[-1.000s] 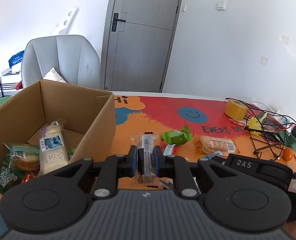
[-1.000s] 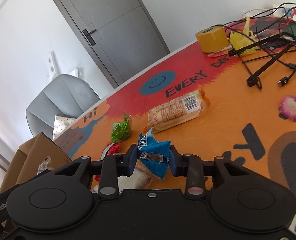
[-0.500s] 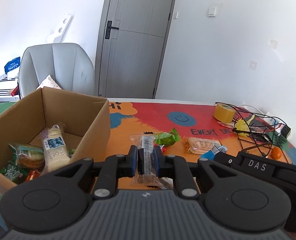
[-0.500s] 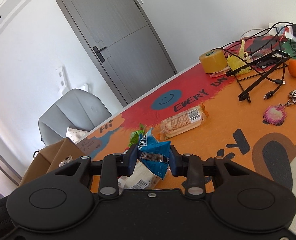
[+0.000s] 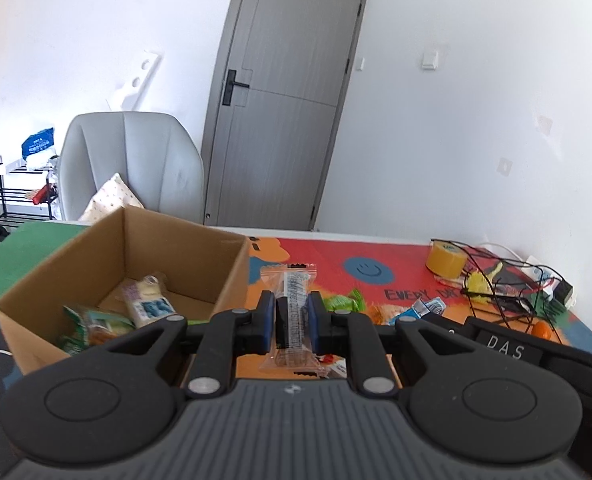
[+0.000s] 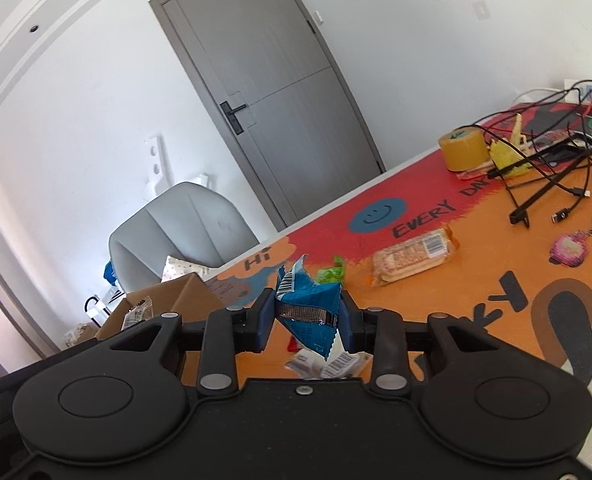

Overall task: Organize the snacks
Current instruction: 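Carry both packets into the cardboard box and open both grippers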

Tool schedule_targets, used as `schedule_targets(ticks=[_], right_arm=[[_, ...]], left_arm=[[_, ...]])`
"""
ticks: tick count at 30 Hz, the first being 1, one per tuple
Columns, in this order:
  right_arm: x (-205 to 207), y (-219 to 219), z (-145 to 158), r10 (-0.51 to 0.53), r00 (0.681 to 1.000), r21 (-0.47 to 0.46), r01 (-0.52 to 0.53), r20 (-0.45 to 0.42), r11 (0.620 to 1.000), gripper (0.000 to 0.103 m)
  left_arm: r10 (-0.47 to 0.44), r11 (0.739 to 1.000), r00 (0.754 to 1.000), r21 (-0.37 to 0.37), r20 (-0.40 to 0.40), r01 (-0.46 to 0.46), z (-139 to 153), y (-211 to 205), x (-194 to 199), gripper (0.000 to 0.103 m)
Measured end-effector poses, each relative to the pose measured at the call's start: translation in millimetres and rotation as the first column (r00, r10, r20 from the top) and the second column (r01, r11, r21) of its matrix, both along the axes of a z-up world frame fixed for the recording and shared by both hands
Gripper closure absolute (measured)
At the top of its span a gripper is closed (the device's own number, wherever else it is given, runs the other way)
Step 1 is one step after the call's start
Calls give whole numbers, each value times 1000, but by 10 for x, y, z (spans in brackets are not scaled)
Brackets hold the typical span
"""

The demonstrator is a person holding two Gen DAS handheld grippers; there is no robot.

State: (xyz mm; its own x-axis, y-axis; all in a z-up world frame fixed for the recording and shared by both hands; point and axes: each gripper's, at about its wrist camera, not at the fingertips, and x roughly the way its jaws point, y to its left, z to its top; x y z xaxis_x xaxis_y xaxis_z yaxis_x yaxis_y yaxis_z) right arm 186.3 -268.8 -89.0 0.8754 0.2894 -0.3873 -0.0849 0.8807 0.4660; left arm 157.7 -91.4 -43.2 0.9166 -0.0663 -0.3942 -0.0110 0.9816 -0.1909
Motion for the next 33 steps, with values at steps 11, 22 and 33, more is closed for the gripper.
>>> schedule_targets(ticks=[11, 22, 33], right_arm=[[-30, 316, 147, 61, 998, -7, -61, 35, 998, 69], [43, 663, 204, 108, 993, -16, -108, 50, 994, 69], [199, 969, 202, 156, 987, -22, -155, 49, 988, 69]], left_arm=[[57, 998, 998, -23, 38, -56, 137, 350, -118, 87], [145, 989, 989, -43, 40, -143, 139, 742, -106, 87], [196, 978, 980, -69, -27, -197, 13, 1057, 75, 86]])
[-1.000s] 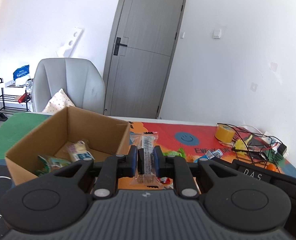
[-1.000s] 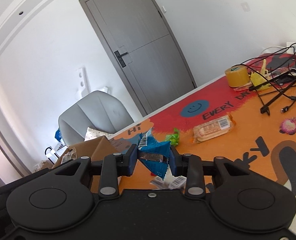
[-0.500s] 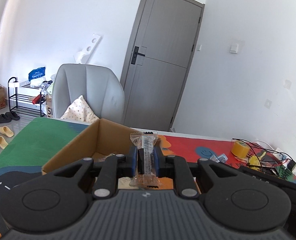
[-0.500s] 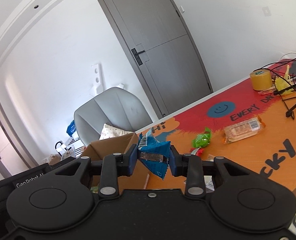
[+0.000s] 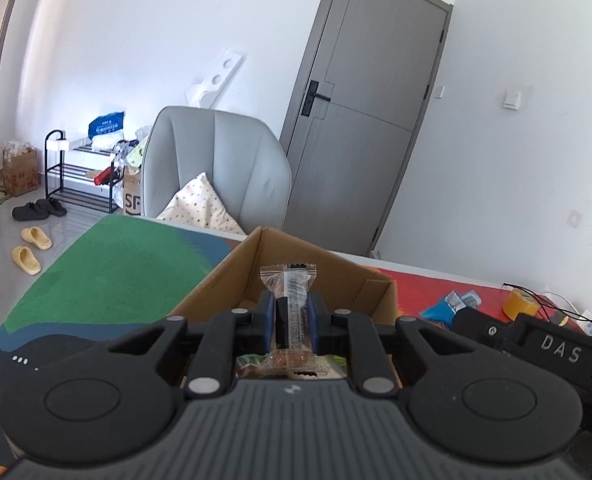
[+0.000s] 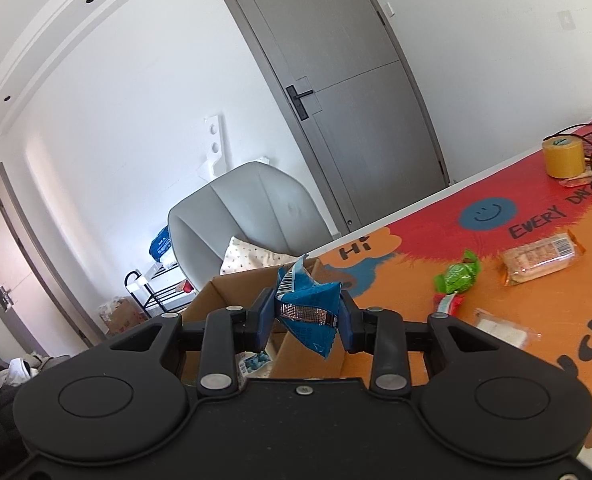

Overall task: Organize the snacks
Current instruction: 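Carry both packets into the cardboard box and open both grippers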

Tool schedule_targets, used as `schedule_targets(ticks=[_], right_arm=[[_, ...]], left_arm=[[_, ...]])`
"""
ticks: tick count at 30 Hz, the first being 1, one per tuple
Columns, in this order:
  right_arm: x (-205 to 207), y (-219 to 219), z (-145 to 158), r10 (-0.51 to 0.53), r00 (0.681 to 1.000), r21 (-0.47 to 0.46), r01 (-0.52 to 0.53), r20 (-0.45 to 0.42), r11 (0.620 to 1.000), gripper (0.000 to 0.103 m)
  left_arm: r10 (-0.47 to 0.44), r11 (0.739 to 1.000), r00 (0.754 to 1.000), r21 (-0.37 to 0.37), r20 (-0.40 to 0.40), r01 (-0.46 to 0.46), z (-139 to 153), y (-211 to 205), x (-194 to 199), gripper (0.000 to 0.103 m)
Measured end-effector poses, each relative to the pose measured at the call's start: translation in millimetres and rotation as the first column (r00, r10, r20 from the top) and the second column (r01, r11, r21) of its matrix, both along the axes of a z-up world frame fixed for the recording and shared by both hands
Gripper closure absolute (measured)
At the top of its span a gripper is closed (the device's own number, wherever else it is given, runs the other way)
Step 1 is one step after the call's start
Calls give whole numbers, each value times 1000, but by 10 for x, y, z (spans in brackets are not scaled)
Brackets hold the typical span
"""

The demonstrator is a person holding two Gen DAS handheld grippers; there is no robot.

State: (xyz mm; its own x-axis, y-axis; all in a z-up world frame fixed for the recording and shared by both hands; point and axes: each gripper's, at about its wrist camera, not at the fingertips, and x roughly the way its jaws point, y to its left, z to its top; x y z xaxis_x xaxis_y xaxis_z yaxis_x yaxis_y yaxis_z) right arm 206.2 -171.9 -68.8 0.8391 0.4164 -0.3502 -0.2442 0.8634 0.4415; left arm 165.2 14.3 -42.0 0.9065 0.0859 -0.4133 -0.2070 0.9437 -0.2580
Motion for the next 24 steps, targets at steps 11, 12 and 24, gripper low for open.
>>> schedule_targets(ticks=[11, 12, 24], right_arm=[[211, 315, -1, 48, 999, -18, -49, -15, 999, 69], [235, 338, 5, 51, 999, -17, -51, -16, 999, 69], [427, 470, -5, 69, 996, 8, -69, -55, 998, 50]], left_arm=[[36, 998, 999, -45, -14, -37, -43, 262, 76, 80], [42, 998, 999, -45, -12, -42, -30, 291, 75, 78], [103, 994, 995, -47, -3, -103, 18, 504, 57, 51]])
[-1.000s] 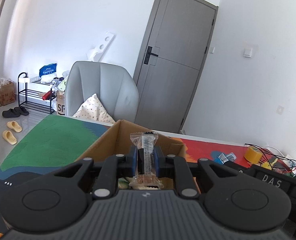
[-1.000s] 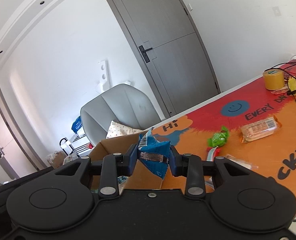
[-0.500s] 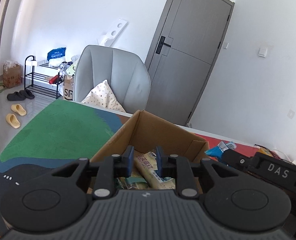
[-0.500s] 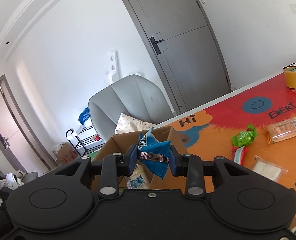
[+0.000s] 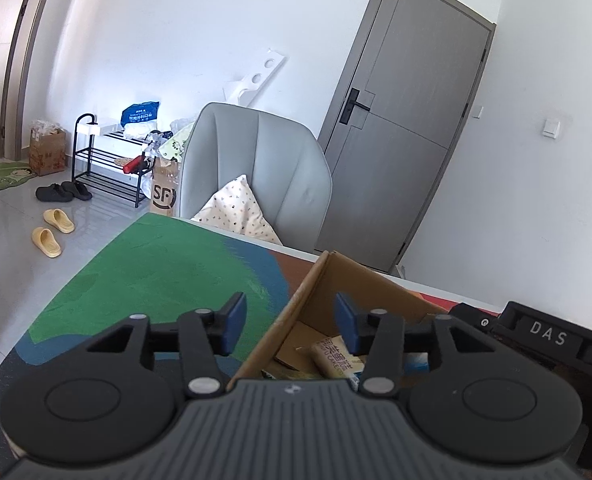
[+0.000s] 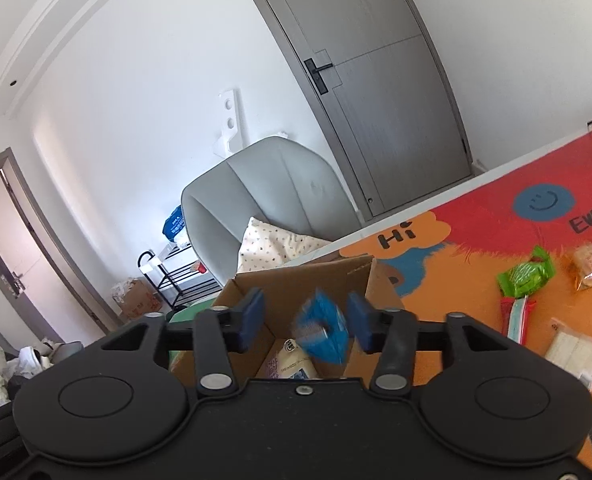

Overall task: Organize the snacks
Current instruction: 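Carry both packets into the cardboard box and open both grippers, then move both grippers back toward the remaining snack packets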

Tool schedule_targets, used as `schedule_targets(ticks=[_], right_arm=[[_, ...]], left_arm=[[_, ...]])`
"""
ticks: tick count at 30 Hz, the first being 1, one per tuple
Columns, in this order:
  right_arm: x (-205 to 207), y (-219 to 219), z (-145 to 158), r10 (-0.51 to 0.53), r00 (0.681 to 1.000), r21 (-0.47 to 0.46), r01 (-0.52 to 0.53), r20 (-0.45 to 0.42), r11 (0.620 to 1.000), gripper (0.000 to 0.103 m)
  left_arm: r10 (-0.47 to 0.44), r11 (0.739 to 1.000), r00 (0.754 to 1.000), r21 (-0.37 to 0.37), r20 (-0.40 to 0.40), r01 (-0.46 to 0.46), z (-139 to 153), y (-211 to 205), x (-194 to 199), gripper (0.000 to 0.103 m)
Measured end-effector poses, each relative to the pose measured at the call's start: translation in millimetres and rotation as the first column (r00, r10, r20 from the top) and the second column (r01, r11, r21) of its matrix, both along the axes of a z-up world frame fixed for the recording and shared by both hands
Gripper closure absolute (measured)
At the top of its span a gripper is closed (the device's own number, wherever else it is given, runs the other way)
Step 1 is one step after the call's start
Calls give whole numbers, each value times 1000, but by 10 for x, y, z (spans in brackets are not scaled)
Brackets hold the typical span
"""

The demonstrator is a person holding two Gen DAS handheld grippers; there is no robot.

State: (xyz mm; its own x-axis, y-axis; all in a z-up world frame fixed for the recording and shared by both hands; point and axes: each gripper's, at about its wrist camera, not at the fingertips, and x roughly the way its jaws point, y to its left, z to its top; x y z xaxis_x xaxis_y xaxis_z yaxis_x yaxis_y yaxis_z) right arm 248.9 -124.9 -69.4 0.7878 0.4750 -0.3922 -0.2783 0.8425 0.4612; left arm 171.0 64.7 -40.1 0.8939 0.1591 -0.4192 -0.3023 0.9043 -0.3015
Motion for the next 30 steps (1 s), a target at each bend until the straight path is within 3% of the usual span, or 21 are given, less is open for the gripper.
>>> schedule_targets(ticks=[2, 4, 7, 18, 30], right_arm=[[-23, -29, -11, -14, 1000, -10, 14, -3, 1000, 46], [-48, -82, -21, -29, 1000, -12, 29, -11, 1000, 39], [-85, -143, -17, -65, 998, -40, 64, -13, 997, 26], [-307, -350, -23, -139, 990, -91, 138, -13, 986, 7], [-471, -688, -44, -161, 986, -93, 157, -40, 983, 0]], left_arm=[[8, 1000, 1000, 18, -2, -8, -7, -20, -1, 41], [17, 999, 1000, 28, 1, -17, -6, -42, -1, 23], [25, 999, 1000, 40, 8, -25, 0, -82, -11, 14], [15, 997, 1000, 75, -12, -14, 16, -229, -87, 8], [-15, 993, 999, 120, -42, 19, 16, -546, -152, 7]])
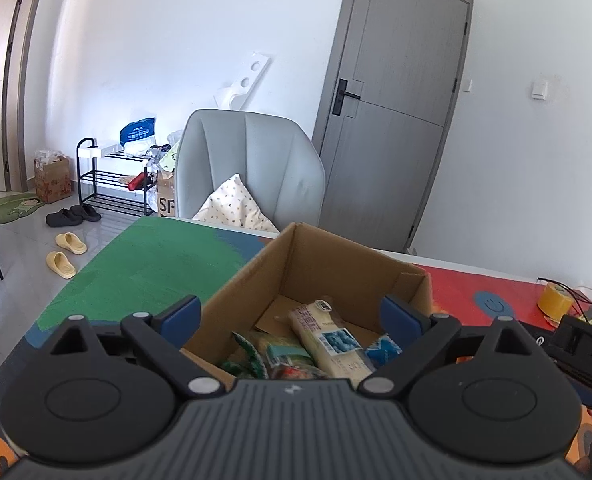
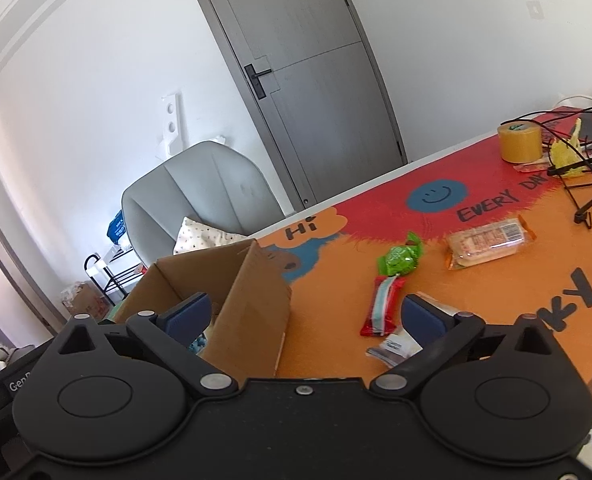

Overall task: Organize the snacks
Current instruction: 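Move both grippers back toward the remaining snack packets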

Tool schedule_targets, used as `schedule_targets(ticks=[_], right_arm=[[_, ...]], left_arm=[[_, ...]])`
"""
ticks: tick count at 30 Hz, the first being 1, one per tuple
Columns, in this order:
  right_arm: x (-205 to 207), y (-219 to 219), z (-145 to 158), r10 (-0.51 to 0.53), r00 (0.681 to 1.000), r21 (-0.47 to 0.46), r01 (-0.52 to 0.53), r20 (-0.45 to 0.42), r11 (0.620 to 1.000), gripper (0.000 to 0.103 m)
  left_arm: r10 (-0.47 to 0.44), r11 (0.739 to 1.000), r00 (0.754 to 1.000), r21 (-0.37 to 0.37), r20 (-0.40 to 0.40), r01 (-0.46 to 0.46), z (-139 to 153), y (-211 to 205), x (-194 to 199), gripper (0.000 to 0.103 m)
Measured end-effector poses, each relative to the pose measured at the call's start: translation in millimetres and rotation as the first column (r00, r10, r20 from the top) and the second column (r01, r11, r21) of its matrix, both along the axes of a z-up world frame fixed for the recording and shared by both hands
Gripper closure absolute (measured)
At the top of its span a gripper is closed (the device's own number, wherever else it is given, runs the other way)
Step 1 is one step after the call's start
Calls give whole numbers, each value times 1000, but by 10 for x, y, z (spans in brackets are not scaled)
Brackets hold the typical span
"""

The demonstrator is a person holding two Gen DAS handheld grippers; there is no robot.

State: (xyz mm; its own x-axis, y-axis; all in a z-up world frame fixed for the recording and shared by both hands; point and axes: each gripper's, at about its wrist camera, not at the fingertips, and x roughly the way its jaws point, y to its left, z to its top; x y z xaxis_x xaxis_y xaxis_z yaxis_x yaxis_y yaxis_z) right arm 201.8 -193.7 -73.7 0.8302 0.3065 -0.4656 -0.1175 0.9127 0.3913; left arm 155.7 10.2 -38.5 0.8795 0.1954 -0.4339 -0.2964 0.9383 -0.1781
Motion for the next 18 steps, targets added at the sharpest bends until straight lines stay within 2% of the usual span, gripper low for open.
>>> schedule_targets(ticks=[7, 18], right_arm=[[-96, -279, 1, -44, 999, 10, 44, 4, 999, 0], [-229, -721, -36, -109, 994, 28, 109, 11, 994, 0]], left_arm=[[-74, 996, 997, 54, -16, 75, 21, -286, -38, 7], [-141, 988, 990, 57, -15, 142, 25, -648, -57, 7]])
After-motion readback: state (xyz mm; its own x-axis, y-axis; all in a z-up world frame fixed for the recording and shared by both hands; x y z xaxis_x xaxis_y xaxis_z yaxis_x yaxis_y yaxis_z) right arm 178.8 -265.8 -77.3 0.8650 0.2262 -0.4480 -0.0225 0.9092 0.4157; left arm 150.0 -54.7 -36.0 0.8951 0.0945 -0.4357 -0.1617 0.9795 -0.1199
